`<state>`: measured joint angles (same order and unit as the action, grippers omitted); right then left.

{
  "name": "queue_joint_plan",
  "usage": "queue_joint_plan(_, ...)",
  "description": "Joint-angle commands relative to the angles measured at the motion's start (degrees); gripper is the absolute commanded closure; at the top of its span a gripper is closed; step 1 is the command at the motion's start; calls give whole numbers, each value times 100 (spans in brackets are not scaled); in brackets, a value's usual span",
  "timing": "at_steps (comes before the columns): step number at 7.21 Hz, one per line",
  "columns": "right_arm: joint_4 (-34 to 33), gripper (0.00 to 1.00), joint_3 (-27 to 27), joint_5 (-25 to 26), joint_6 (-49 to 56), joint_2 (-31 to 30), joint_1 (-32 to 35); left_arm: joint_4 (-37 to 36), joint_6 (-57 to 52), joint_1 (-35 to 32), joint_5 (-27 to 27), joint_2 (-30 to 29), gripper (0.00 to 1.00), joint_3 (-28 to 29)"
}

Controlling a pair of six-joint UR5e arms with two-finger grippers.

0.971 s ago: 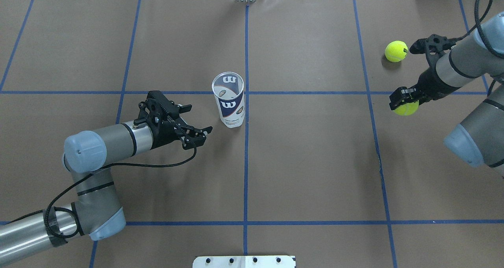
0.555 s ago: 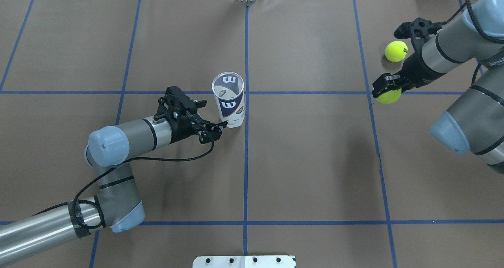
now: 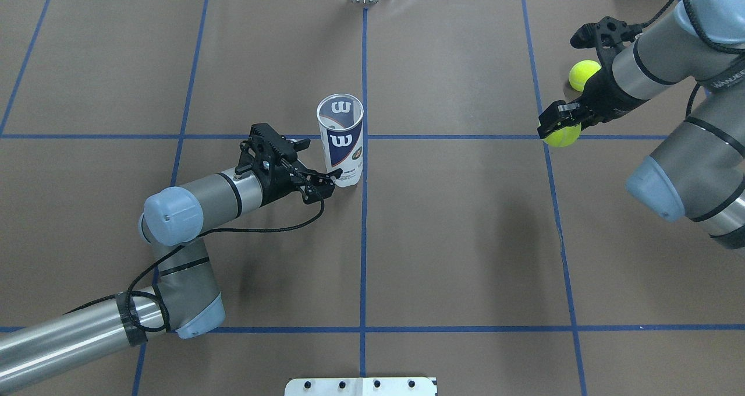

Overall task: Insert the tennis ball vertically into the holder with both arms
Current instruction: 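Grasp the can with the left gripper while the right gripper grasps the ball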

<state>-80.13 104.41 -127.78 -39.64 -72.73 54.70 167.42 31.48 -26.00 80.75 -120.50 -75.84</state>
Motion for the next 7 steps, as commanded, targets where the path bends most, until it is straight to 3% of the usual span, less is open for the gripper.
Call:
queue_joint_plan(1,-37,100,27,-1,-17,66,-12,158,-2,173,-209,-97,1,149)
queue_joint_plan(7,-20,100,158,-98,-17,66,-3,414,-2,297,-209,-123,1,201)
